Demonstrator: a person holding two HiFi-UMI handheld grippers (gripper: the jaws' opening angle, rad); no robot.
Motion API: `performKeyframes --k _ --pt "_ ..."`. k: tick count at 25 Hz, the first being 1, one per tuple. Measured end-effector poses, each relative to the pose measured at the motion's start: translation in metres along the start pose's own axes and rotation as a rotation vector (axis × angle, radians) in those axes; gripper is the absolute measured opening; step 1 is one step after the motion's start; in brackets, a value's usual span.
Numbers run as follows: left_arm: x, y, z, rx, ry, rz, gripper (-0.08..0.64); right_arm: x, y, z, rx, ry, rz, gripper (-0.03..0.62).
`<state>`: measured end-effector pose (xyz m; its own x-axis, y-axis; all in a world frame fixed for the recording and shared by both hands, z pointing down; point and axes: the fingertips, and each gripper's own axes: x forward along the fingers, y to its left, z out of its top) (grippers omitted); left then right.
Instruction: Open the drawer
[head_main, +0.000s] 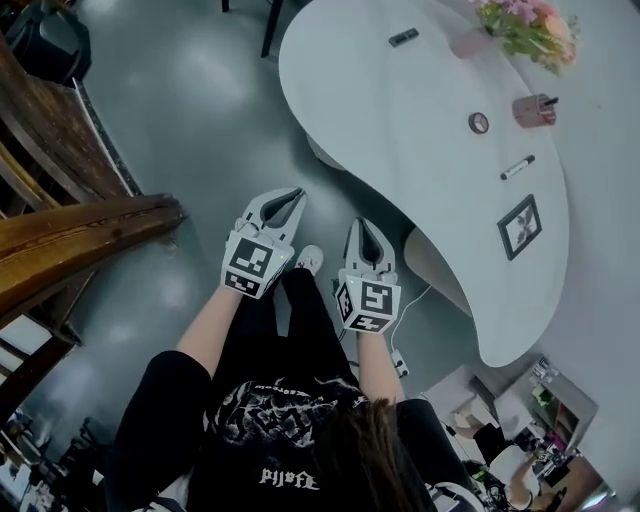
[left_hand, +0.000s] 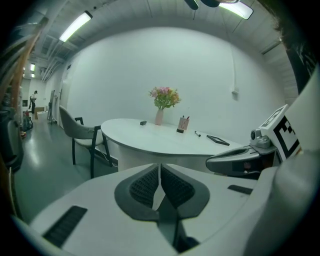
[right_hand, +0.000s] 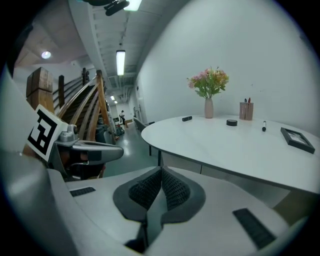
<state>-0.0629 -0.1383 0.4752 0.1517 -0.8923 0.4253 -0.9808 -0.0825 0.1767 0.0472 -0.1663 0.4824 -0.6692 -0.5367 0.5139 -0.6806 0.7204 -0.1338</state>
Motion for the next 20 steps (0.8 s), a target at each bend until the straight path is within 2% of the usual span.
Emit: performKeyframes --k 7,12,20 --pt "0.028 0.031 -0.039 -0.001 0.008 0.01 0.029 0.042 -0.006 -0.027 -0.001 -0.005 -0.032 0.026" --pt "0.057 0.029 -0.07 -0.004 0.032 -0.059 0.029 0.067 -0.013 -0.04 -0.029 -0.017 -0.041 0.026" --pt "0.088 0.054 -0.088 -0.003 -0.029 -0.027 0.029 0.1 -0.012 -0.071 -0.07 -0.002 -0.054 0.026"
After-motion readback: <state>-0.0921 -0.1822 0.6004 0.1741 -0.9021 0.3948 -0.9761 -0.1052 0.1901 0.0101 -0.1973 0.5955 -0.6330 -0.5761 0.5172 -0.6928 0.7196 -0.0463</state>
